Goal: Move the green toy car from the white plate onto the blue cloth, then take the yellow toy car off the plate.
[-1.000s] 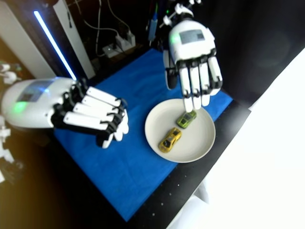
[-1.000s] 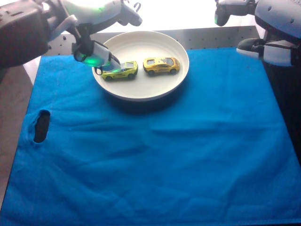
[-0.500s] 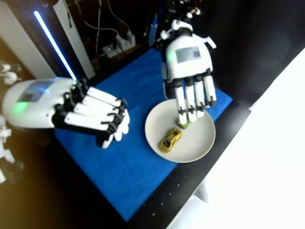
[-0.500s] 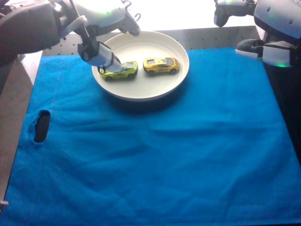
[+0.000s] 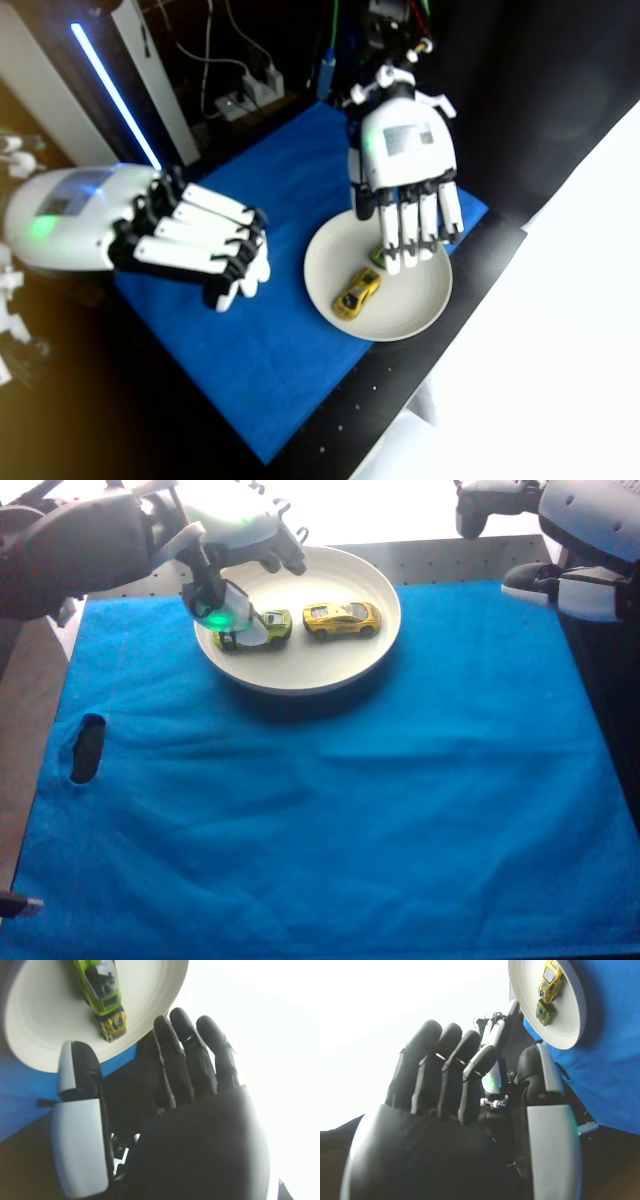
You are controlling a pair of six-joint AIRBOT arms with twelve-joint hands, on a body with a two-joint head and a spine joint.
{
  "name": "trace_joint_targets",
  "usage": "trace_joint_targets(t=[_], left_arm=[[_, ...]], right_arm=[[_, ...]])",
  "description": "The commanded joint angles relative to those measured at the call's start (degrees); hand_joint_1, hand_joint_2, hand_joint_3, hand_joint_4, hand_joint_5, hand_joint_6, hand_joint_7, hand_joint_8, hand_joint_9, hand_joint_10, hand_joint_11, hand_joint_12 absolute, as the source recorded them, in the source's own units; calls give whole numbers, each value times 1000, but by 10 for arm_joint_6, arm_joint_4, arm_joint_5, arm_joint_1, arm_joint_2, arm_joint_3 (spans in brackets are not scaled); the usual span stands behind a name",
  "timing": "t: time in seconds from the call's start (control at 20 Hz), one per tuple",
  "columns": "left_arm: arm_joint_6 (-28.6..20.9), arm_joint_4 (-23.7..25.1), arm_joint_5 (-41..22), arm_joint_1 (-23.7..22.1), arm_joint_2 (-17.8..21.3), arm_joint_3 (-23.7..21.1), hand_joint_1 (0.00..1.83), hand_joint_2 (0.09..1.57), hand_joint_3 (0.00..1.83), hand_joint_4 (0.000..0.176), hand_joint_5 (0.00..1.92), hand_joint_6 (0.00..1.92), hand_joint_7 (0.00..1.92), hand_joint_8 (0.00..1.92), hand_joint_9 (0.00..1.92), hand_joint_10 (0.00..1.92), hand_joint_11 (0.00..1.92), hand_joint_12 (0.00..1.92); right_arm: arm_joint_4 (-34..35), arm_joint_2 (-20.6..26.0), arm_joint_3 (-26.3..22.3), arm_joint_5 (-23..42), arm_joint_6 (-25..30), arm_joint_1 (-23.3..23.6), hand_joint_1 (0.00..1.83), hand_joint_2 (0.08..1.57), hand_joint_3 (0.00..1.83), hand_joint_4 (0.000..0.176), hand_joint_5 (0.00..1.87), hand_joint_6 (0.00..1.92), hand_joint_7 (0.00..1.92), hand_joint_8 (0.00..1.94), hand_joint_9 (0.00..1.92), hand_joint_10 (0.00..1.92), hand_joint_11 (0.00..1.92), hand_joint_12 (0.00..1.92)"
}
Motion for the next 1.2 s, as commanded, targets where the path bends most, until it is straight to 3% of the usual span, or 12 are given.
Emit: trace_joint_targets(t=[0.0, 0.35, 0.85, 1.15], left_arm=[[2, 0, -53, -2, -3, 3, 931, 1069, 0, 0, 516, 2, 654, 0, 507, 403, 34, 1546], [2, -16, -43, 9, -16, 23, 861, 1027, 0, 0, 510, 3, 621, 1, 609, 152, 116, 1458], [2, -31, -31, 18, -34, 49, 899, 1049, 9, 0, 519, 4, 632, 3, 643, 106, 104, 1466], [2, -38, -27, 21, -39, 58, 893, 1057, 7, 0, 564, 19, 686, 21, 677, 109, 123, 1487]], right_arm=[[6, -1, 2, 68, -2, 4, 1141, 1091, 0, 0, 498, 1028, 517, 857, 380, 1146, 261, 1736], [6, -1, 2, 68, -2, 4, 1041, 1106, 7, 0, 481, 1038, 538, 844, 405, 1125, 274, 1744], [6, -1, 2, 68, -2, 4, 1012, 1105, 7, 0, 522, 1027, 541, 921, 431, 1207, 365, 1771], [6, -1, 1, 68, -2, 4, 979, 1107, 8, 0, 512, 1031, 532, 937, 415, 1221, 312, 1782]])
